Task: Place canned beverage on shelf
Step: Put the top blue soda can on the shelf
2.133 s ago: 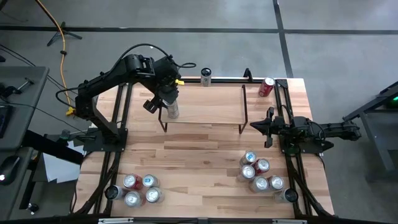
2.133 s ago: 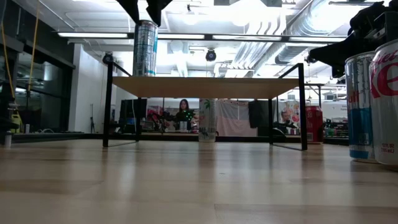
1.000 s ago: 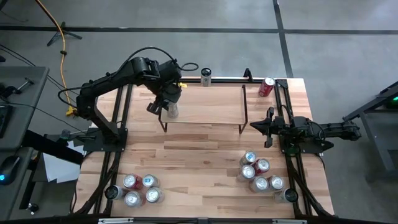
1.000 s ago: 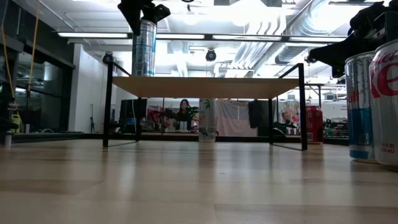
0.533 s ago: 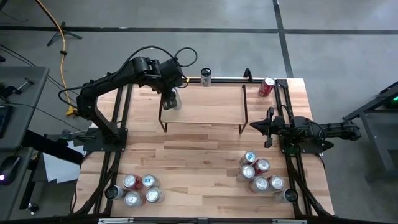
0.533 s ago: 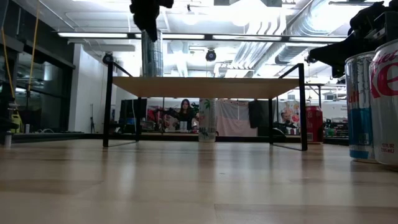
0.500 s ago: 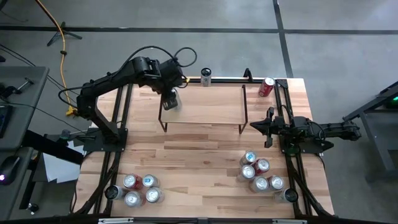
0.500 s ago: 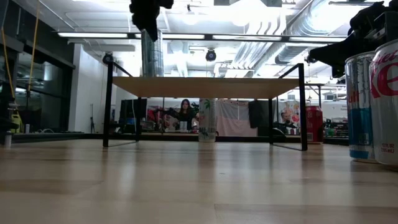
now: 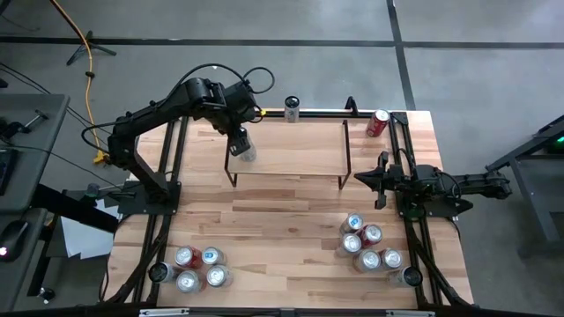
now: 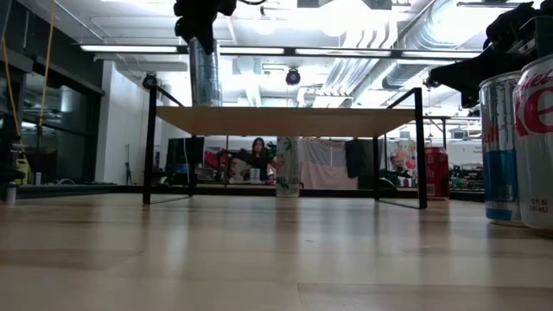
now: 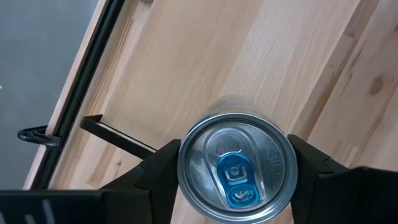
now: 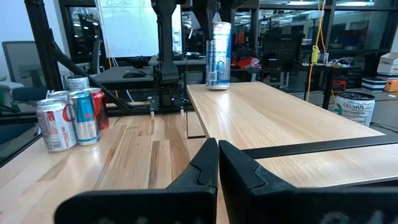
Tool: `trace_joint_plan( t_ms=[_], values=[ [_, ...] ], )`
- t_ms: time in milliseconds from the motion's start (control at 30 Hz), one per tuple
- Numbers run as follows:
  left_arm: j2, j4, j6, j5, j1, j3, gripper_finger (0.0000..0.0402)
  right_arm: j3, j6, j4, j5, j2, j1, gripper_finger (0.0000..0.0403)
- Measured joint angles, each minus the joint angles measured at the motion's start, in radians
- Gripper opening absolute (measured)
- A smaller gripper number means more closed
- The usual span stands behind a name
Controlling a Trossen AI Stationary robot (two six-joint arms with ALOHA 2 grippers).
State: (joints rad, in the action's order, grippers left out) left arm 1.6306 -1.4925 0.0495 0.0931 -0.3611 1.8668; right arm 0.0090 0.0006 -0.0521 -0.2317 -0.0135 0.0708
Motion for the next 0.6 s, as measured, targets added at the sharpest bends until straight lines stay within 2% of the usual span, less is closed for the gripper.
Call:
trace_joint_plan(
  t_ms=[200, 600],
  values=[
    [0.0, -0.001, -0.059, -0.003, 0.006, 0.0, 0.0207, 0.0, 0.0, 0.0, 0.0, 0.0, 0.0, 0.0],
    [0.002, -0.022, -0.073, -0.007, 0.01, 0.014, 0.0266, 0.0, 0.0, 0.0, 0.0, 0.0, 0.0, 0.0]
  ],
)
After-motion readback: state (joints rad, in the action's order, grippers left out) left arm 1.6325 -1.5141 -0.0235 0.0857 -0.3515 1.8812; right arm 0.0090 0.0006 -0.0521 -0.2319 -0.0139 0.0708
